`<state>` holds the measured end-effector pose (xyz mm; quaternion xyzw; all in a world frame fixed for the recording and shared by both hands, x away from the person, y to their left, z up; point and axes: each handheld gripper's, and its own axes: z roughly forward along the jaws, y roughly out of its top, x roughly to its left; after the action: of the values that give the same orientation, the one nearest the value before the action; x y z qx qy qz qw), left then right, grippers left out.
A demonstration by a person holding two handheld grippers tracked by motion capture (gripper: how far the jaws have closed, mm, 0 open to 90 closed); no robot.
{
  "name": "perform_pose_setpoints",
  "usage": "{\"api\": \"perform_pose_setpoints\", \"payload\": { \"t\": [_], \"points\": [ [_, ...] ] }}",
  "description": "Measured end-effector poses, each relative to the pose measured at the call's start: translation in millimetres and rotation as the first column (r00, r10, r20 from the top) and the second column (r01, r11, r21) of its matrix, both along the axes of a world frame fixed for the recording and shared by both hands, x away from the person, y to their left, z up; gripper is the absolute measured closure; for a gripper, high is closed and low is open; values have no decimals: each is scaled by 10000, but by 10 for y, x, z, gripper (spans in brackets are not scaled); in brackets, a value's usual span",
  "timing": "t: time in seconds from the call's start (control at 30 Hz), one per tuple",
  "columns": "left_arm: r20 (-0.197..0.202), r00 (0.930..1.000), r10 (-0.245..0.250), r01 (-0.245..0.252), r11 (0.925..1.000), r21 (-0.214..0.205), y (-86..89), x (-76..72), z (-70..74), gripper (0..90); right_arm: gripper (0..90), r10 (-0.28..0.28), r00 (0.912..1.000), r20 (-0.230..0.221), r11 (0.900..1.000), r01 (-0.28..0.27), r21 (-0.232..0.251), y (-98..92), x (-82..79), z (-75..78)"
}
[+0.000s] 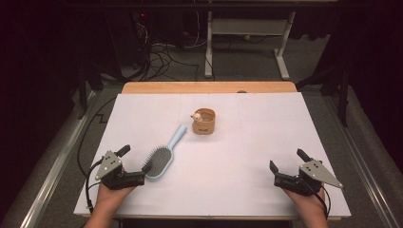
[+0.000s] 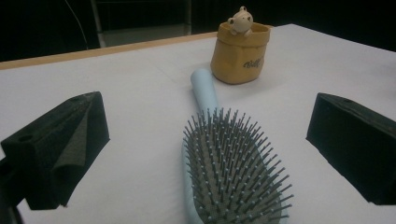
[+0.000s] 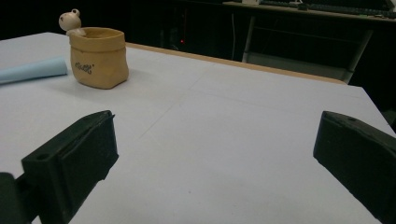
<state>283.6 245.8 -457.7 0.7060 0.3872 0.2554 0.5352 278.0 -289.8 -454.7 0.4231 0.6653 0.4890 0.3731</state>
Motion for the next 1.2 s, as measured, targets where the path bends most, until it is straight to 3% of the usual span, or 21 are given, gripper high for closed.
{"api": "perform_pose_setpoints", "payload": {
  "t": [0.43,0.83,1.03,1.2],
  "points": [
    [13,10000,31,-31,9997,-232,33,14,14,1,2,18,10000,22,10000,-18,-40,7,-10,4],
    [257,9997,-5,8,9999,-123,32,5,12,3,2,65,10000,58,10000,-65,-1,7,-14,10],
    [166,9997,-198,201,9997,-156,27,9,-3,67,2,71,10000,61,10000,-71,-13,8,-11,11],
    [347,9992,-203,208,9997,-131,20,-15,9,155,2,80,9999,79,10000,-80,-19,10,-13,13]
  ]
}}
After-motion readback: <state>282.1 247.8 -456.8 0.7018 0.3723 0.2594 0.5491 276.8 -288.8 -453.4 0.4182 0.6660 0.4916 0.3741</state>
